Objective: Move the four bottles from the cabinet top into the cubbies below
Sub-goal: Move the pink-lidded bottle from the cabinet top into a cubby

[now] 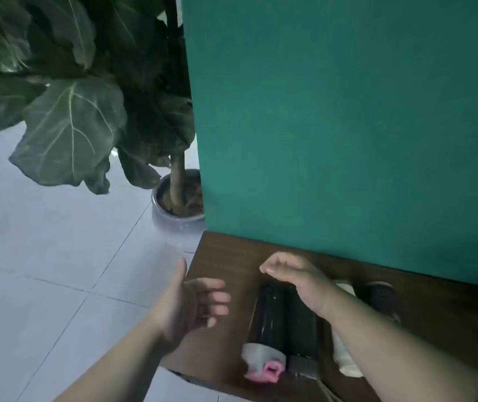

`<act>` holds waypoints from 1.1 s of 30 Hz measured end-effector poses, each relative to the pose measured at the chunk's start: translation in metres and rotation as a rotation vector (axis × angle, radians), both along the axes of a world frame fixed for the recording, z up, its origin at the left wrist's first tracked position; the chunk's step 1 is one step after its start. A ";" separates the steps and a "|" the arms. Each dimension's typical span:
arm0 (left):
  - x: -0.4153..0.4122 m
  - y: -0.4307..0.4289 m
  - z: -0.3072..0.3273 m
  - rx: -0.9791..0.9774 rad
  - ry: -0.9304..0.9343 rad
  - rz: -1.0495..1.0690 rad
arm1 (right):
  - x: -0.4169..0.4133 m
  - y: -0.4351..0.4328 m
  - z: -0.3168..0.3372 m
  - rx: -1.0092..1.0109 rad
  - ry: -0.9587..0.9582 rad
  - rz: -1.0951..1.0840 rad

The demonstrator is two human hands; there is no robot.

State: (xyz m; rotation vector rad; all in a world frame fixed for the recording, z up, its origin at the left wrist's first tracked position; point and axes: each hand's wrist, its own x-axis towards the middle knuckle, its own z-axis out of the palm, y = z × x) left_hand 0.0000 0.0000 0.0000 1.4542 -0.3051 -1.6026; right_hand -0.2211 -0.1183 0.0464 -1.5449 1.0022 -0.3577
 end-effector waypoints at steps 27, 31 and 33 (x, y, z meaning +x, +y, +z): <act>-0.071 0.189 -0.243 -0.180 0.171 0.191 | -0.017 0.133 -0.153 -1.151 1.043 0.499; -0.072 0.206 -0.267 -0.131 0.134 0.210 | -0.014 0.139 -0.154 -1.225 1.041 0.526; -0.070 0.208 -0.272 -0.136 0.134 0.251 | -0.012 0.146 -0.153 -1.235 1.005 0.531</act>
